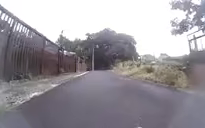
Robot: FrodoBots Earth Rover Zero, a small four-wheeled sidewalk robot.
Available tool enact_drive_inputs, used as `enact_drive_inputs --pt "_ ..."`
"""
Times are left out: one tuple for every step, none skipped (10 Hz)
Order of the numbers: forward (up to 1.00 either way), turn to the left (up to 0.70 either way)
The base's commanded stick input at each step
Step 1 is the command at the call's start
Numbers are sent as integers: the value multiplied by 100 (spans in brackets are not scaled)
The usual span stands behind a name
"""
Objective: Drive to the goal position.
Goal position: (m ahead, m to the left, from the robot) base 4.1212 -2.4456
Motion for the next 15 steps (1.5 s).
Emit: enact_drive_inputs --pt "50 1" --pt "50 1" --pt "50 1" --pt "50 1" --pt "50 1" --pt "50 1" --pt "50 1" --pt "50 1" --pt "50 1" --pt "50 1" --pt "50 1" --pt "50 1" --pt "50 1" --pt "50 1" --pt "50 1"
